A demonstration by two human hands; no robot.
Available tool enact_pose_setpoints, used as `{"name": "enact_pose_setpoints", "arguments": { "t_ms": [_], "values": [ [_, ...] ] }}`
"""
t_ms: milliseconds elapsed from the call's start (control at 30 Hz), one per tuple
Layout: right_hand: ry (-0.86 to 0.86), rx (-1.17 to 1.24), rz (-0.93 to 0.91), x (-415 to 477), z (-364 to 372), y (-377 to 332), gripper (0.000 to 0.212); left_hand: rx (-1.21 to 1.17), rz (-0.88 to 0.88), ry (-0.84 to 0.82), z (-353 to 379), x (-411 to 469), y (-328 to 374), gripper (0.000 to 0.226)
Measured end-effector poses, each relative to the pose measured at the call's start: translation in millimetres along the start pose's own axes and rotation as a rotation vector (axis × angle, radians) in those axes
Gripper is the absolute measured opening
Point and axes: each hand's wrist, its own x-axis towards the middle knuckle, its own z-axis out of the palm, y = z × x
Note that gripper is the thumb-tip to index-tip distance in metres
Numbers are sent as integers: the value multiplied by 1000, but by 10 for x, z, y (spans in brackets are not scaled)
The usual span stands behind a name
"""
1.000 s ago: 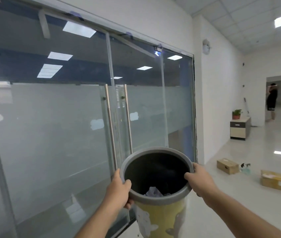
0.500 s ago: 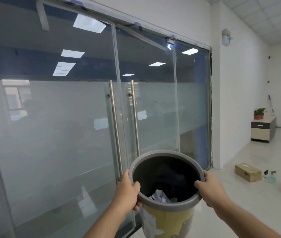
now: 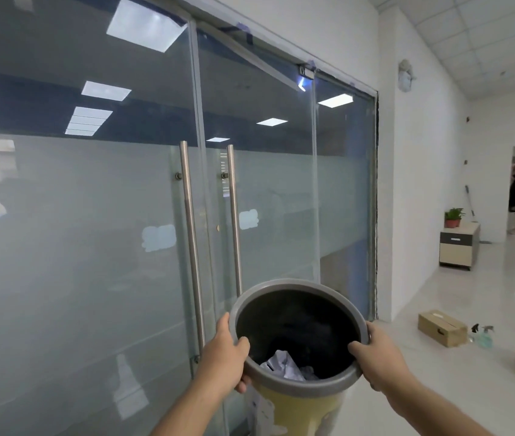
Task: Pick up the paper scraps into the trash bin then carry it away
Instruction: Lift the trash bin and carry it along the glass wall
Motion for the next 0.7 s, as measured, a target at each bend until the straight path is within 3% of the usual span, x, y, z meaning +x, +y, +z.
{"name": "enact_pose_setpoints", "arguments": {
  "t_ms": [700],
  "values": [
    [-41,-48,6,2201,-299,452,35,9,-78,41,1422,1736,268,60]
  ]
}}
